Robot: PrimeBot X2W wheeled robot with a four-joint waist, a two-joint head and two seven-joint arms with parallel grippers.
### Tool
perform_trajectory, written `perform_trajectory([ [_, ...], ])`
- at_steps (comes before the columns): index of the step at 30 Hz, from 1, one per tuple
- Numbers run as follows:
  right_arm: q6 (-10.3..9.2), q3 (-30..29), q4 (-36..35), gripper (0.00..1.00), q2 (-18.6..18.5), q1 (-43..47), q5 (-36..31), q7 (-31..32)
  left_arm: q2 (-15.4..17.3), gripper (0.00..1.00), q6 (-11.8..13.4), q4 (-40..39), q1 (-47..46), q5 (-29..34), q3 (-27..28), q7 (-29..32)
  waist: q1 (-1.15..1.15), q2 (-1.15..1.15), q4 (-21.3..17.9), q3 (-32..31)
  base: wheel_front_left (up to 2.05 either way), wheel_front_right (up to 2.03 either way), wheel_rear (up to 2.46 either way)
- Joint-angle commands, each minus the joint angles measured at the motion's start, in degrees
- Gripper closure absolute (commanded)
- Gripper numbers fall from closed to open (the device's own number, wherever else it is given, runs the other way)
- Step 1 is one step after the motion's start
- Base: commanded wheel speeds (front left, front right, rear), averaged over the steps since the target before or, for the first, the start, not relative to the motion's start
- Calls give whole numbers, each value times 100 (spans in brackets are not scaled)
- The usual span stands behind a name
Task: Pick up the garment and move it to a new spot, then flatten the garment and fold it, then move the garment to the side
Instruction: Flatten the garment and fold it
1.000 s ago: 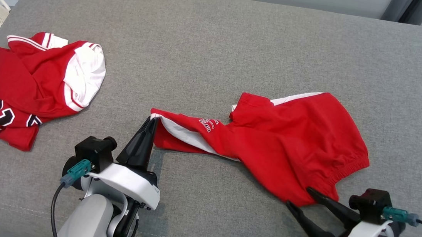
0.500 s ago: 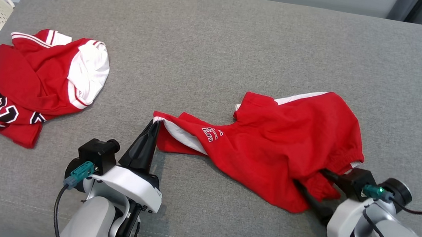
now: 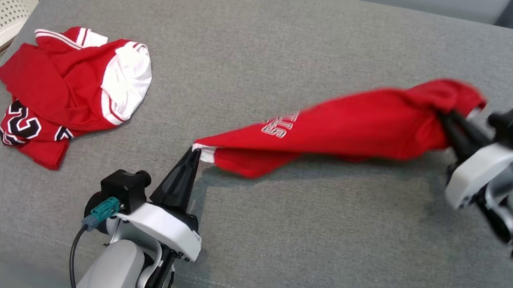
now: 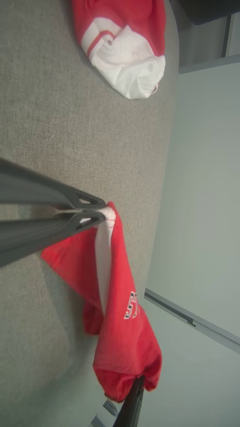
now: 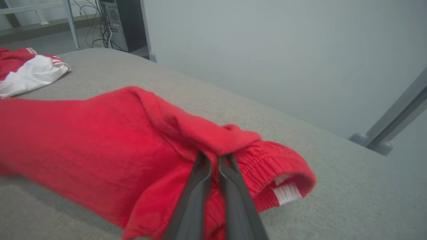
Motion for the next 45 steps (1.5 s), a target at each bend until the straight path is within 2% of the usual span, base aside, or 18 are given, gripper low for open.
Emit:
perform_trajectory([
  [1,-2,-94,39,100,-76,-231,22,-56,84,100,14,-149,-110,-32,125,-34,0,0,89,75,0,0,0],
  [5,-2,-166,477,100,25,-906,4,249,84,100,1,-111,-210,-71,-84,-34,0,0,325,213,0,0,0],
  [11,-2,-103,1303,100,319,-1585,161,568,84,100,-22,-46,-280,-228,-679,-34,0,0,854,331,0,0,0],
  [12,-2,-111,1471,73,392,-1627,244,657,84,100,-26,-34,-280,-260,-784,-34,0,0,940,340,0,0,0],
  [13,-2,-82,1602,0,464,-1648,305,734,84,100,-26,-23,-274,-294,-871,-34,0,0,1018,342,0,0,0],
  [18,-2,-53,1743,0,658,-1723,531,189,84,100,46,22,-190,-403,-1049,-34,0,0,1114,293,0,0,0],
  [21,-2,-176,1772,0,541,-1682,573,-144,84,100,92,61,-136,-400,-993,-34,0,0,983,237,0,0,0],
  [26,-2,-119,1646,0,232,-1262,611,-228,84,100,91,65,-133,-369,-921,-34,0,0,767,200,0,0,0],
  [31,-2,358,1275,0,-103,-671,809,-224,84,100,82,29,-180,-301,-821,-34,0,0,539,267,0,0,0],
  [35,-2,726,1090,0,-245,-598,824,-220,84,100,58,6,-220,-284,-799,-34,0,0,499,352,0,0,0],
  [45,-2,1530,949,0,-314,-1044,480,-237,84,100,43,4,-225,-403,-861,-34,0,0,792,522,0,0,0],
])
